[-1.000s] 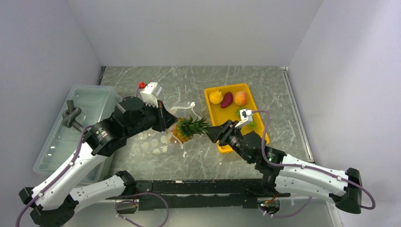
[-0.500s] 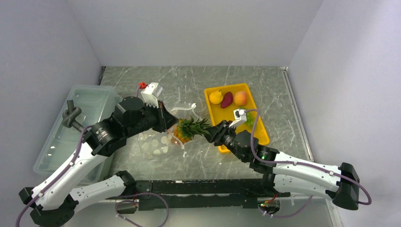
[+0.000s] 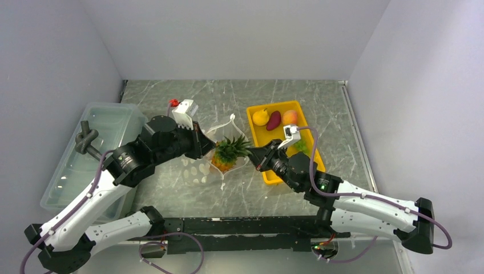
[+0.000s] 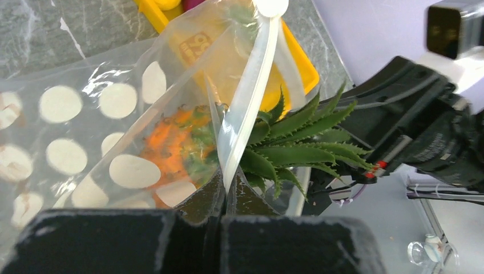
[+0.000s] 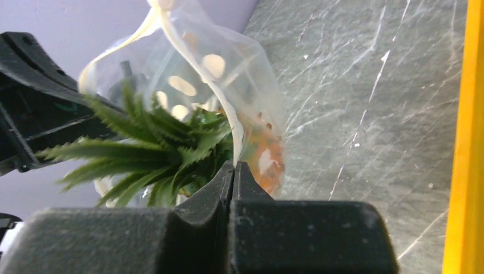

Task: Place the food in the zip-top bag and seal the zipper
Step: Adjust the zipper food storage bag at the center of the board.

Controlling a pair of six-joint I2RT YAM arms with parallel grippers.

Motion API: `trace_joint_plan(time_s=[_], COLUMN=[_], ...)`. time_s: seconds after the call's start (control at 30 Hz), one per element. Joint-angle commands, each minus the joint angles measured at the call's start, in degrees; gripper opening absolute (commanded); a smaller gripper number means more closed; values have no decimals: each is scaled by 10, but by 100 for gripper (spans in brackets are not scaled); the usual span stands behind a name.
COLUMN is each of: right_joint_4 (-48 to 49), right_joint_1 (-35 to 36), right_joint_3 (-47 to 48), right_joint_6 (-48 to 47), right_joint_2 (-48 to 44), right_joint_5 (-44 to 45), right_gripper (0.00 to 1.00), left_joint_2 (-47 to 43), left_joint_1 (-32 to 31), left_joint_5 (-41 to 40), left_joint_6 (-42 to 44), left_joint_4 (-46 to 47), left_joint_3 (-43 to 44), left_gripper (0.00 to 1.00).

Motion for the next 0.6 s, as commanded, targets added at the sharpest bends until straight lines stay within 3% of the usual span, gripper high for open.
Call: trace_joint_plan(time_s=[0.0,0.13,0.57], right_joint_4=[-51,-105,-121], right_joint_1=[-1,0,0], right_joint_3=[71,110,146], right_joint_6=[-54,-84,-151], right_joint_2=[-2,11,53], right_joint_5=[-10,-24,-21], right_gripper=[0,0,0], left_joint_2=[18,30,25], left_joint_1=[-1,-1,-1], left_joint_5=[-23,-26,-52], left_joint_6=[6,13,46], left_joint_4=[-15,-29,-21], left_joint_3=[20,24,19], left_gripper=[0,0,0])
